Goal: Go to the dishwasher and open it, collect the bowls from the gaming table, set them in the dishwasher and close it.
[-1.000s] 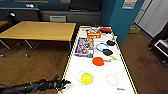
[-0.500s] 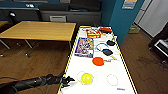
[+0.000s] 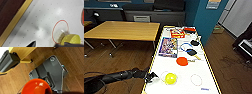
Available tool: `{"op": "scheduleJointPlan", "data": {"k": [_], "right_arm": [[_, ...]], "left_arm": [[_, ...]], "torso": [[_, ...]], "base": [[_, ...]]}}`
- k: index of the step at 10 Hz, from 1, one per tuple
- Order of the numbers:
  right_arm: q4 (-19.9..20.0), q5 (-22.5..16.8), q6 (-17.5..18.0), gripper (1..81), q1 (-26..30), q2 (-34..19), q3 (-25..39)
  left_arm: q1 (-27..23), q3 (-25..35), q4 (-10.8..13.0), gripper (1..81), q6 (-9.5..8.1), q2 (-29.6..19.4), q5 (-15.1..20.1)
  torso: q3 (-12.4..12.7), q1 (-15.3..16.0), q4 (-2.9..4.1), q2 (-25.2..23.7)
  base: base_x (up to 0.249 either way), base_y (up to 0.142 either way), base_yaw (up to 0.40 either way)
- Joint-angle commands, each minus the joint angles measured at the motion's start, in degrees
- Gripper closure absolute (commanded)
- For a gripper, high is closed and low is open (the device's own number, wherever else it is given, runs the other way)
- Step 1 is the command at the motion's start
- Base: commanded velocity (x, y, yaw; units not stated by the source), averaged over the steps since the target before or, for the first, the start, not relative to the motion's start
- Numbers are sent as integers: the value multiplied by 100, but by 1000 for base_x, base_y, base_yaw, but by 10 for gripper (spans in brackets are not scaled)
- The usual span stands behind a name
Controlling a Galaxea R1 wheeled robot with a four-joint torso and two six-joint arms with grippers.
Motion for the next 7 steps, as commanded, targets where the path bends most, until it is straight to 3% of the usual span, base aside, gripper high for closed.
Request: {"op": "scheduleJointPlan", "data": {"k": [1, 7], "right_arm": [[-107, -372, -17, 811, 118, -330, 152], [-107, -372, -17, 811, 118, -321, 143]], "left_arm": [[-754, 144, 160, 10, -56, 107, 242], [-666, -41, 291, 10, -38, 714, 242]], "torso": [[0, 0, 0, 0], [0, 0, 0, 0]], "base": [[0, 0, 0], [0, 0, 0]]}}
